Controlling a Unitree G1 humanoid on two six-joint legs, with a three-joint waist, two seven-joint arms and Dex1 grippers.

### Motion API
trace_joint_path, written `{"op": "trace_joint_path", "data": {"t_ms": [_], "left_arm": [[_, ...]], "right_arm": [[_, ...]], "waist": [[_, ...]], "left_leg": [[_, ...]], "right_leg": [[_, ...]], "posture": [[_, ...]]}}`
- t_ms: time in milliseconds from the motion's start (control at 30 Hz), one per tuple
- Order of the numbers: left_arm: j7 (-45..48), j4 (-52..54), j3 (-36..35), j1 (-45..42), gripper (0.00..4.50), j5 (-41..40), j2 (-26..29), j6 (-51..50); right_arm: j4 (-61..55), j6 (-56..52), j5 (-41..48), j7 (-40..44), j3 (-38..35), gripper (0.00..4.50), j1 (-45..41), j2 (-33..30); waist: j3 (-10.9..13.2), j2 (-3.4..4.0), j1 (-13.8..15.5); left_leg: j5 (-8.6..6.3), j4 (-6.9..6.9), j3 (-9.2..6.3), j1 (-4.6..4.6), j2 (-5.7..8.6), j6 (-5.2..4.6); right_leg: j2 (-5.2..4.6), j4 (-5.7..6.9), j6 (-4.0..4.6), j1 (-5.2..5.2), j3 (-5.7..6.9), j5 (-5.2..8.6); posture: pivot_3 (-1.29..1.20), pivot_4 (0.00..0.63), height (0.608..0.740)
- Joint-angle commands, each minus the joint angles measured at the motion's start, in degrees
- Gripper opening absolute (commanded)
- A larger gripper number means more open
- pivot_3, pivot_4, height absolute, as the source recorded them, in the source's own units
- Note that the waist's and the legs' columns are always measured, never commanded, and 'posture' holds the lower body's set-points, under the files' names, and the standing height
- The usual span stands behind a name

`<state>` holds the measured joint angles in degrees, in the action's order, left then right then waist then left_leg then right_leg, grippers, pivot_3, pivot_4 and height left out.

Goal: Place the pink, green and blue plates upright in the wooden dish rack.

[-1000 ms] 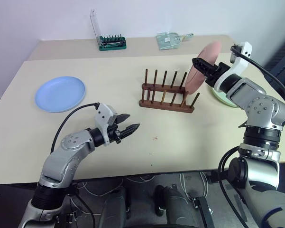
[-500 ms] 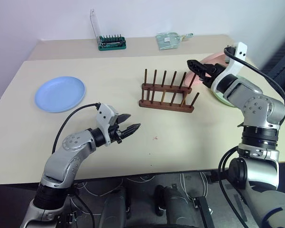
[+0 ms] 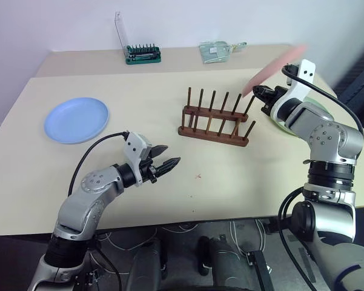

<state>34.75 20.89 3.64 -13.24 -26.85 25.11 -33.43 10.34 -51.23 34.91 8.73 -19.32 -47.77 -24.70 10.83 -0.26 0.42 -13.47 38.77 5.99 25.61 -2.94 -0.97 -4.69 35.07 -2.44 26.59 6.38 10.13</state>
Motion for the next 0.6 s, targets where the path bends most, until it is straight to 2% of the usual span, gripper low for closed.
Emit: {"op": "trace_joint_path", "data": {"t_ms": [33, 267, 600], "left_arm": [[0.1, 1.1, 0.1, -0.4, 2.9, 0.0, -0.3, 0.4], [0.2, 1.0, 0.3, -0.2, 2.9, 0.4, -0.5, 0.5], [0.2, 0.9, 0.4, 0.0, 2.9, 0.4, -0.8, 0.5]], "right_arm": [[-2.4, 0.0, 0.1, -0.5, -1.1, 0.03, -1.5, -0.2], [-2.7, 0.3, -0.1, 0.6, -0.9, 0.03, -1.2, -0.7], [-4.3, 3.4, -0.6, 8.0, 1.1, 0.03, -2.2, -3.0]], "waist": [[0.0, 0.0, 0.0], [0.0, 0.0, 0.0], [0.0, 0.01, 0.0]], "left_leg": [[0.0, 0.0, 0.0, 0.0, 0.0, 0.0], [0.0, -0.02, 0.0, 0.0, 0.0, 0.0], [0.0, -0.04, 0.0, 0.01, 0.0, 0.0]], "right_leg": [[0.0, 0.0, 0.0, 0.0, 0.0, 0.0], [0.0, -0.01, -0.01, 0.01, 0.0, 0.0], [0.01, -0.03, -0.01, 0.03, 0.0, 0.01]], "posture": [[0.0, 0.15, 0.73], [0.0, 0.15, 0.73], [0.0, 0.15, 0.73]]}}
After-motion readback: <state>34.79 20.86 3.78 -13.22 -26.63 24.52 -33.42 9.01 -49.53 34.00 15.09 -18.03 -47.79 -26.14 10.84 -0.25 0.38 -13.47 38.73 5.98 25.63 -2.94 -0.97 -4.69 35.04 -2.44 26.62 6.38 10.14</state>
